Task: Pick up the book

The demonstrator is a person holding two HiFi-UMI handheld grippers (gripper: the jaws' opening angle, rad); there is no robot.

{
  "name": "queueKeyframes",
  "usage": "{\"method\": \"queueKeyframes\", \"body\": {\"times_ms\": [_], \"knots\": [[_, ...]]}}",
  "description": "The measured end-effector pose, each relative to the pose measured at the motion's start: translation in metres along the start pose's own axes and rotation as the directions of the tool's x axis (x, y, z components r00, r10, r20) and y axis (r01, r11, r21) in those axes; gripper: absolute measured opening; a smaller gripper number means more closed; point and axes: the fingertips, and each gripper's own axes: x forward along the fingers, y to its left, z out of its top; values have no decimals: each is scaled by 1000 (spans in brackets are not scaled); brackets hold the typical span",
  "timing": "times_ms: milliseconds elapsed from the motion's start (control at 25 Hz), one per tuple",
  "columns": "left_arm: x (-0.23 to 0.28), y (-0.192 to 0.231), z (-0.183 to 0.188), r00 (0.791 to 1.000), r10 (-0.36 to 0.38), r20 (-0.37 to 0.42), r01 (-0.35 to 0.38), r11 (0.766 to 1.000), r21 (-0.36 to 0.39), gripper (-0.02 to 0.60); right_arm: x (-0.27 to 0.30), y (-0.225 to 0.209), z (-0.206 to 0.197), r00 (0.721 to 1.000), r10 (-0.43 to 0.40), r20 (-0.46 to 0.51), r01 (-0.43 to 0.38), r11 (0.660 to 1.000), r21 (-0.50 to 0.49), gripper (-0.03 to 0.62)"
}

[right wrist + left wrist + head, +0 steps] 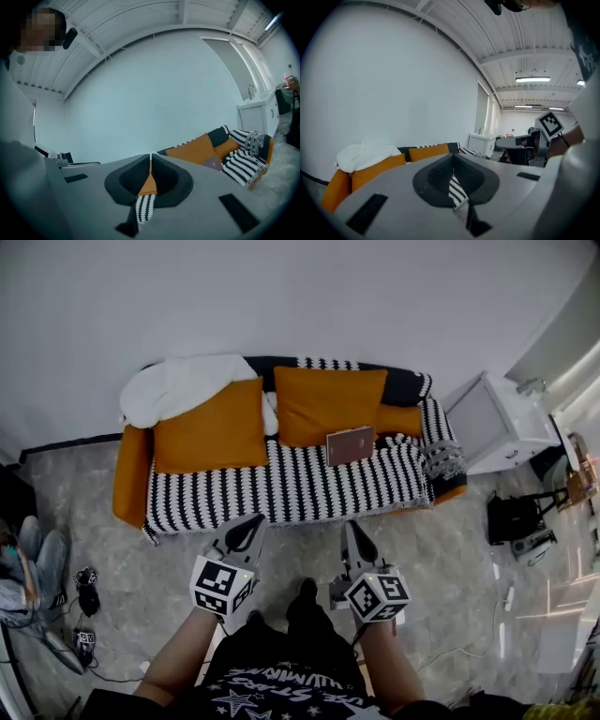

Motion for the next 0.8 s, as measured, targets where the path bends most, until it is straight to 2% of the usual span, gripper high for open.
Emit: {"method": "queueKeyframes", "body": {"times_ms": [240,560,800], "knots": [[46,8,-1,999,23,-22,-23,1000,0,8,33,-39,7,1000,22,-6,-22,1000,23,29],[134,8,12,996,57,-70,-53,997,57,8,93,-109,31,997,67,-25,-66,996,61,29],[187,7,28,994,75,-78,-71,996,55,8,121,-147,52,995,94,-22,-92,992,81,29]]}}
